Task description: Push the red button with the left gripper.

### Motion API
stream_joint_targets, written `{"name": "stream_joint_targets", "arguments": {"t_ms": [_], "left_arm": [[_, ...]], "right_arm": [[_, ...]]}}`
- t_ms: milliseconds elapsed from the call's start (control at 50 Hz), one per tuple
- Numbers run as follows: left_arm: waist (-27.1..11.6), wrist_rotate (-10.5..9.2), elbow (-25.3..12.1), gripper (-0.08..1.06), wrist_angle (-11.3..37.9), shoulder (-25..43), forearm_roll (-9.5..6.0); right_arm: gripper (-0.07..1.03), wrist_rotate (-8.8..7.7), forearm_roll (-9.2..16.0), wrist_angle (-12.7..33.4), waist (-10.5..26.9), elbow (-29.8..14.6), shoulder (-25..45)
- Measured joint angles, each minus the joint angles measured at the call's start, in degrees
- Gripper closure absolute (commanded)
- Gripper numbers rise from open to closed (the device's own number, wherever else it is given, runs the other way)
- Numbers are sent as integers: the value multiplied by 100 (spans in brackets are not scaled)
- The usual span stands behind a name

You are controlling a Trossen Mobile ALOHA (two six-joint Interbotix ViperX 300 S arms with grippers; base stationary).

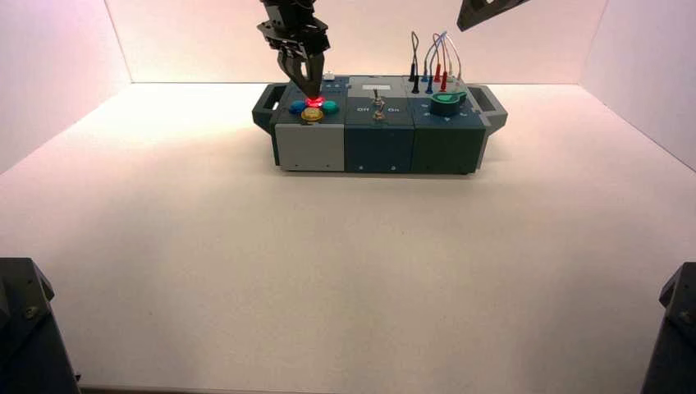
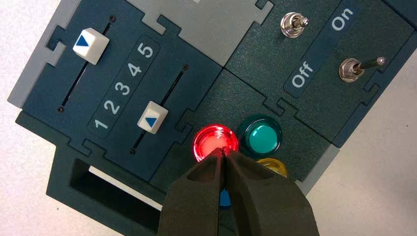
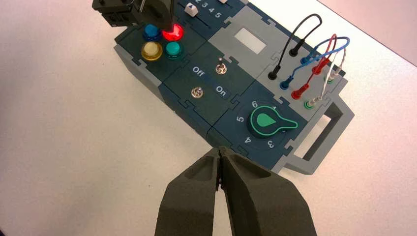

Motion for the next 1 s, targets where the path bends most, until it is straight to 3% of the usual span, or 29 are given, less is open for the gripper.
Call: {"name": "stream_joint_targets", "arguments": {"t_ms": [1000], "left_arm": [[-9,0,316,100,299,-949,-9]], "right_arm": [[98,0,0,0,9,0,18]]}}
